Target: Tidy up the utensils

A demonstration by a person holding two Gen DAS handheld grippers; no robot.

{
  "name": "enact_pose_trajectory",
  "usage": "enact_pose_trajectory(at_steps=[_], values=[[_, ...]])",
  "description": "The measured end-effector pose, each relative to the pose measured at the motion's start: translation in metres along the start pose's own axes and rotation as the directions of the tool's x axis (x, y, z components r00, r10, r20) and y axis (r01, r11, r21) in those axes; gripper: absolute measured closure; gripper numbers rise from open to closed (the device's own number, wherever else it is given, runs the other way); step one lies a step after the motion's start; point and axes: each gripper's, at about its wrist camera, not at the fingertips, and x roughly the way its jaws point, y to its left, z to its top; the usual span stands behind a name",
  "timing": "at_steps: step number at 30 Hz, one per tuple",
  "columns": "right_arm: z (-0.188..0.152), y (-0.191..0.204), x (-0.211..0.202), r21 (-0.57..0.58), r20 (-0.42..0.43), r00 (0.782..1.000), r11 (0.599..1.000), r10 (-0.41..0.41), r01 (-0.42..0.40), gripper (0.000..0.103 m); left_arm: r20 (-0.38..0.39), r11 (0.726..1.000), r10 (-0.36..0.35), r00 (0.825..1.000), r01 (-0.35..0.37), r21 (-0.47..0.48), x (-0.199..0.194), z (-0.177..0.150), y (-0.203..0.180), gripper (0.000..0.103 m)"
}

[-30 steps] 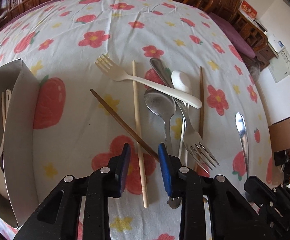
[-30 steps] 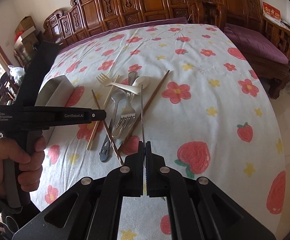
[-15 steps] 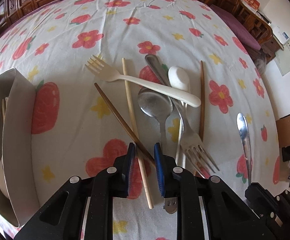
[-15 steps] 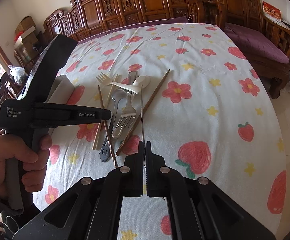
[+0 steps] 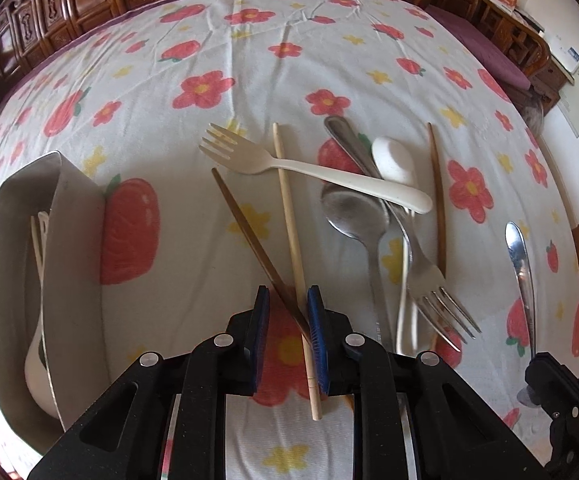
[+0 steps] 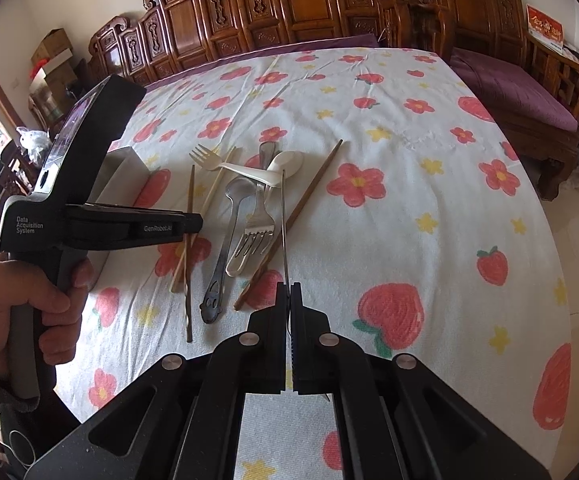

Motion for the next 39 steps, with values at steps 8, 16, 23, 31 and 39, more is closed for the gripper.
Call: enact_pose_trajectory(at_steps=[8,16,23,31,39], values=[[-0.001,0.001,0.002,-0.007,-0.005,1.0,1.0,-0.003,0.003,0.101,0.036,0.999,-0.015,0.999,0.014,0.033,-0.008,-0.002,0.006,0.098],[-0.001,0.005,0.002,-0.013,-0.008,1.0,1.0,-0.005,0.005,0.101,0.07,0.999,-0.003,0.998,-0.001,0.054,-0.025,-0.007,0.018,0.098],[0.0,0.013,-0.001,-0.031,0.0,1.0,0.999,0.012,-0.012,0.101,0.115,0.998,-0.013,0.993,0.005,0.067,-0.051,-0.011,0.028,0.098],[0.0,0.023,-0.001,-0.047,0.004,1.0,0.999,0.027,-0.027,0.101,0.172,0.994,-0.047,0.984,0.029,0.105,-0.088,-0.011,0.03,0.098],[0.002,0.03,-0.004,-0.053,0.014,0.999,0.998,0.045,-0.044,0.101,0.209,0.994,-0.038,0.977,0.015,0.111,-0.111,-0.011,0.046,0.098]])
